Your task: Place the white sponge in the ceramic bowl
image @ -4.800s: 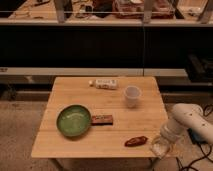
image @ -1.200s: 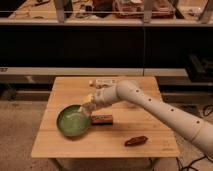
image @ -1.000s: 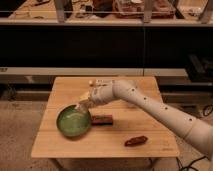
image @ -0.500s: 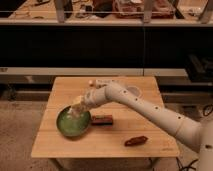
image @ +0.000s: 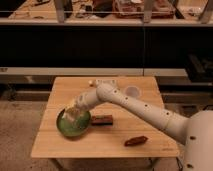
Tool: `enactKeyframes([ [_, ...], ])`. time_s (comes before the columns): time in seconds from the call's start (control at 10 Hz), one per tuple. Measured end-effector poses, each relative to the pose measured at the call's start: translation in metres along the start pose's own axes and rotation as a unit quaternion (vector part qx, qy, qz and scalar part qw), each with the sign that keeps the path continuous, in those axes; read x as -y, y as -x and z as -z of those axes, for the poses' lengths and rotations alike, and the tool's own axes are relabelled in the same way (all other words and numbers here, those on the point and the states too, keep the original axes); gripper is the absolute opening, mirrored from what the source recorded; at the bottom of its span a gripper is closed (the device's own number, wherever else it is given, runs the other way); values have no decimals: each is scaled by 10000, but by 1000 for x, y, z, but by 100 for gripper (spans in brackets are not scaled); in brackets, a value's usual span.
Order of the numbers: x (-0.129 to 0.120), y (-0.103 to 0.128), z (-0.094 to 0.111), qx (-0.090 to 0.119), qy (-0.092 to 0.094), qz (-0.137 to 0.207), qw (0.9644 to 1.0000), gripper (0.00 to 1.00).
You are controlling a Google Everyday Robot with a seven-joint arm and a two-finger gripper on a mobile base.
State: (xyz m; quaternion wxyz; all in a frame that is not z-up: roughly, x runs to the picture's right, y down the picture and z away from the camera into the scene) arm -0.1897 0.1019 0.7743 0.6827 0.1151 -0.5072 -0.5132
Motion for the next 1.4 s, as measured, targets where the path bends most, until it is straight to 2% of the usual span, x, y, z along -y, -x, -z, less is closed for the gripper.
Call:
enactKeyframes([
  [0.2, -5, 7, -5, 224, 115, 67, 9997, 69],
  [0.3, -5, 9, -4, 307, 124, 77, 9994, 75],
  [1.4, -6, 10, -4, 332, 126, 82, 9993, 77],
])
